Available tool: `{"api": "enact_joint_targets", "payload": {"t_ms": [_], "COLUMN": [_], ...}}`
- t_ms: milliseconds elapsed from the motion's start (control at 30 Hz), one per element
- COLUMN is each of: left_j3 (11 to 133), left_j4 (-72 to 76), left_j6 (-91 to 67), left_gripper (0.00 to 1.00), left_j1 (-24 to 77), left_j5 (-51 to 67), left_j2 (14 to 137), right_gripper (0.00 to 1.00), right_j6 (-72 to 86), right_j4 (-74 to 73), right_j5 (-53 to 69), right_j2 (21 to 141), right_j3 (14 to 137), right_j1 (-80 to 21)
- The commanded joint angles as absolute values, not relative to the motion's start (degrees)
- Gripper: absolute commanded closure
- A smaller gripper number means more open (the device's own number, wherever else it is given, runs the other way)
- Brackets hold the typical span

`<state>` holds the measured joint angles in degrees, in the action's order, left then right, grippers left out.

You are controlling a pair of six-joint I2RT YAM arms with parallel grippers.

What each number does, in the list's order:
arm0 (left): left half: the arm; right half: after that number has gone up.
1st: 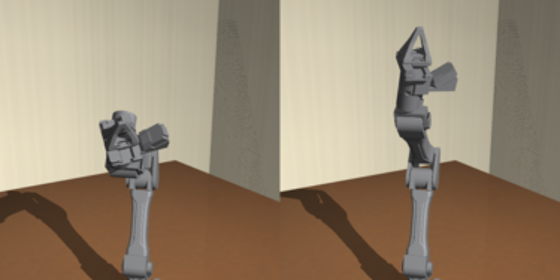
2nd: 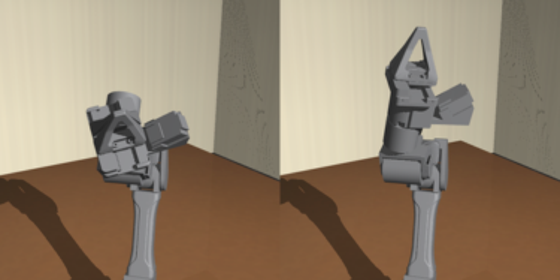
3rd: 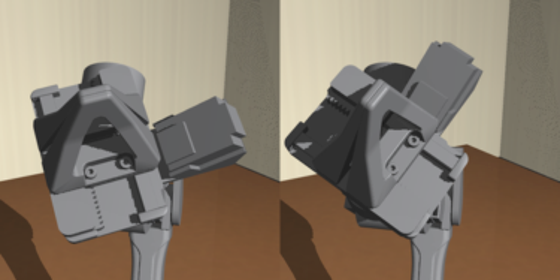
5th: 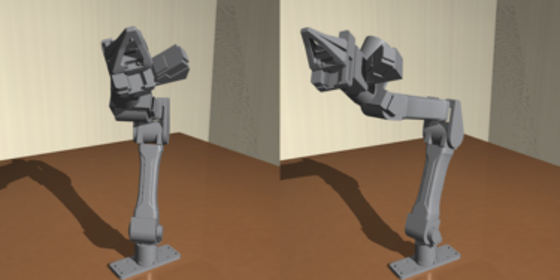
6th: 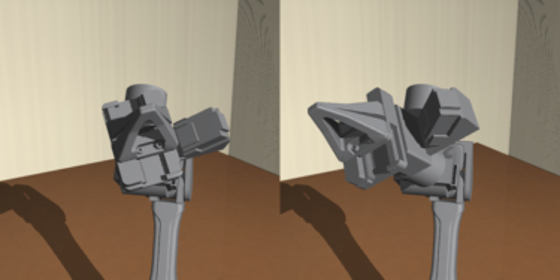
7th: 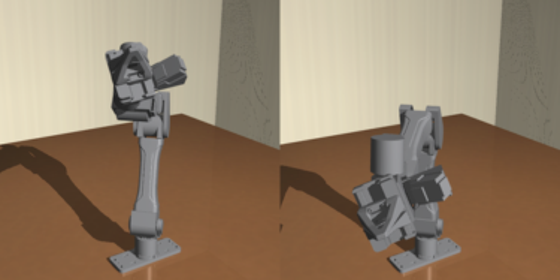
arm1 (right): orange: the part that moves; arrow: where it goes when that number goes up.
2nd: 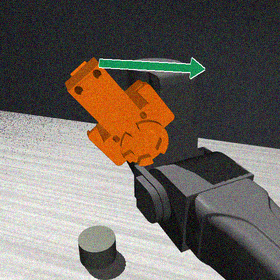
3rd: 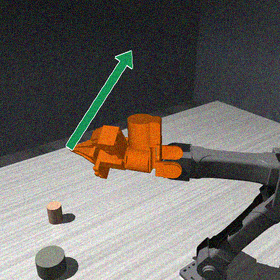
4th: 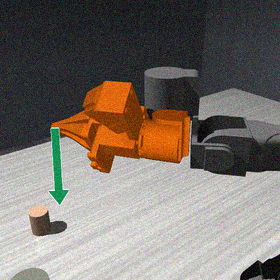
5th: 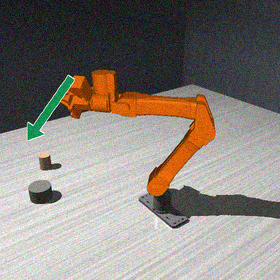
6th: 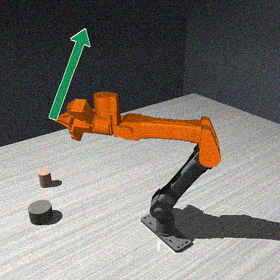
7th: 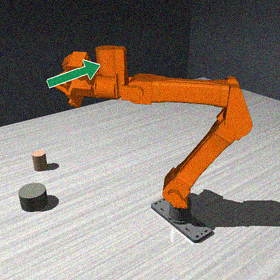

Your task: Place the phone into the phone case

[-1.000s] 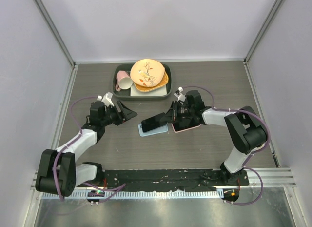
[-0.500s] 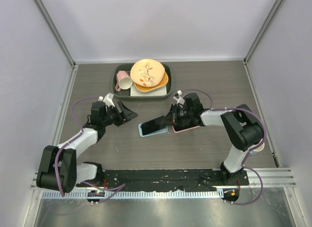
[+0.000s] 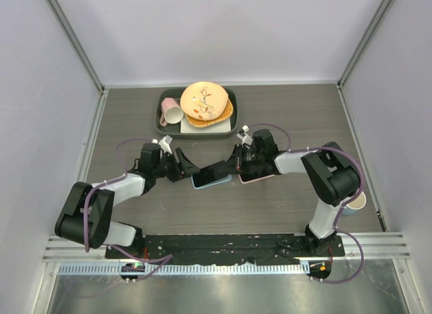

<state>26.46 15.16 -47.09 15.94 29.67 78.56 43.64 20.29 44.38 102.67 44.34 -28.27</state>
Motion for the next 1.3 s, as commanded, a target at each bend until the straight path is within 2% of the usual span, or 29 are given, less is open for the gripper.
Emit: {"api": "enact_joint_targets", "payload": {"t_ms": [0, 367, 633, 867, 1167, 1267], "left_j3": [29.18, 32.34, 34.80, 35.86, 38.84, 40.42], "left_j4": [13.19, 14.50, 9.59, 5.45, 2.99, 1.33], "left_j6": [-45.71, -45.88, -43.33, -40.78, -40.26, -39.73], "left_gripper": [0.39, 0.42, 0.42, 0.42, 0.43, 0.44], "left_j1": [17.40, 21.53, 21.80, 21.80, 24.69, 26.53], "left_j5": [27.69, 27.68, 26.37, 24.00, 22.77, 21.19], "left_j2": [80.68, 87.27, 84.03, 81.21, 83.58, 84.64], "right_gripper": [0.99, 0.99, 0.98, 0.84, 0.77, 0.71], "right_j6": [41.57, 40.88, 32.71, 27.42, 24.09, 23.12], "right_j4": [19.86, 19.25, 8.01, 0.35, -7.56, -8.52], "right_j5": [40.17, 39.20, 34.29, 29.01, 22.68, 21.63], "right_j2": [105.20, 106.87, 108.19, 109.68, 113.20, 113.29], "right_j3": [43.33, 42.98, 45.08, 47.02, 49.83, 50.01], "right_j1": [-30.85, -31.82, -31.73, -31.82, -32.26, -32.34]}}
